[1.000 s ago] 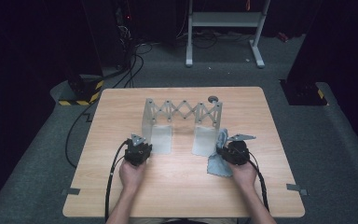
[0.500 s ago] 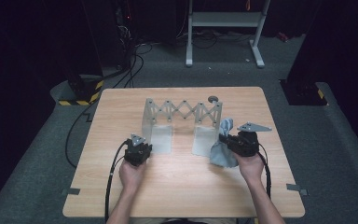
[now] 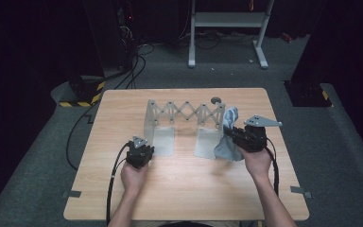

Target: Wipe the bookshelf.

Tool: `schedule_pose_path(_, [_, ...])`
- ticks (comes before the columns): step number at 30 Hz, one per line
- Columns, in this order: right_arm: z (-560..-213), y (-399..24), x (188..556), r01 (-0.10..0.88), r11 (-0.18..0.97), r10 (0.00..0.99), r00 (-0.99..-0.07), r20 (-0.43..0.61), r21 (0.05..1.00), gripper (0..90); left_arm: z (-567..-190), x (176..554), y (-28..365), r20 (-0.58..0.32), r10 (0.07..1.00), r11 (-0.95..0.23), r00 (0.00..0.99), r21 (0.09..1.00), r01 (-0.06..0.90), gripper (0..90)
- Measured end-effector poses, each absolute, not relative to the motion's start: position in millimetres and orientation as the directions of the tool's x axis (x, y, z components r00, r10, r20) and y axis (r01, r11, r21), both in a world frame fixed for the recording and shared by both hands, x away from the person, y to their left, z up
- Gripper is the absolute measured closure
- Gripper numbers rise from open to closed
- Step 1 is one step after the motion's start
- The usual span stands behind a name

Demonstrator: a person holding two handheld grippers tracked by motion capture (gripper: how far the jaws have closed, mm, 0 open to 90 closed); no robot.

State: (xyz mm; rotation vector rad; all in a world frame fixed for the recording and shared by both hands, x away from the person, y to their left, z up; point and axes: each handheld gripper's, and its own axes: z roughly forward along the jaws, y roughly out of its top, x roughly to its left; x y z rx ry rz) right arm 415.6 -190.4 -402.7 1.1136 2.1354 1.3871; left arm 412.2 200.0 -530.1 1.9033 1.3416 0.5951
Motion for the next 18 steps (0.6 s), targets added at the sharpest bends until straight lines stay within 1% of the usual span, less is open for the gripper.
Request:
schedule_pose_path(2, [-410,-190,420,0.431,0.215,0.783,-0.613,0.109,0.876,80.9,-530,412,200,-0.036,0.936,-0.195,0.350,0.774,0.602,79.2])
schedule_pose_path(5, [-424,-189,427,0.469,0.215,0.791,-0.598,0.129,0.857,80.9,-530,412,200,-0.038,0.936,-0.194,0.350,0.774,0.603,79.2])
schedule_pose_path(9, [-449,-188,436,0.530,0.222,0.804,-0.574,0.154,0.819,80.9,-530,412,200,-0.043,0.935,-0.191,0.351,0.774,0.604,79.3])
schedule_pose_path(12, [-471,-186,443,0.571,0.244,0.815,-0.559,0.154,0.784,80.9,-530,412,200,-0.043,0.935,-0.191,0.351,0.774,0.604,79.3])
schedule_pose_path(18, [-505,-184,450,0.638,0.246,0.831,-0.527,0.180,0.730,80.9,-530,413,200,-0.042,0.935,-0.192,0.351,0.774,0.603,79.3])
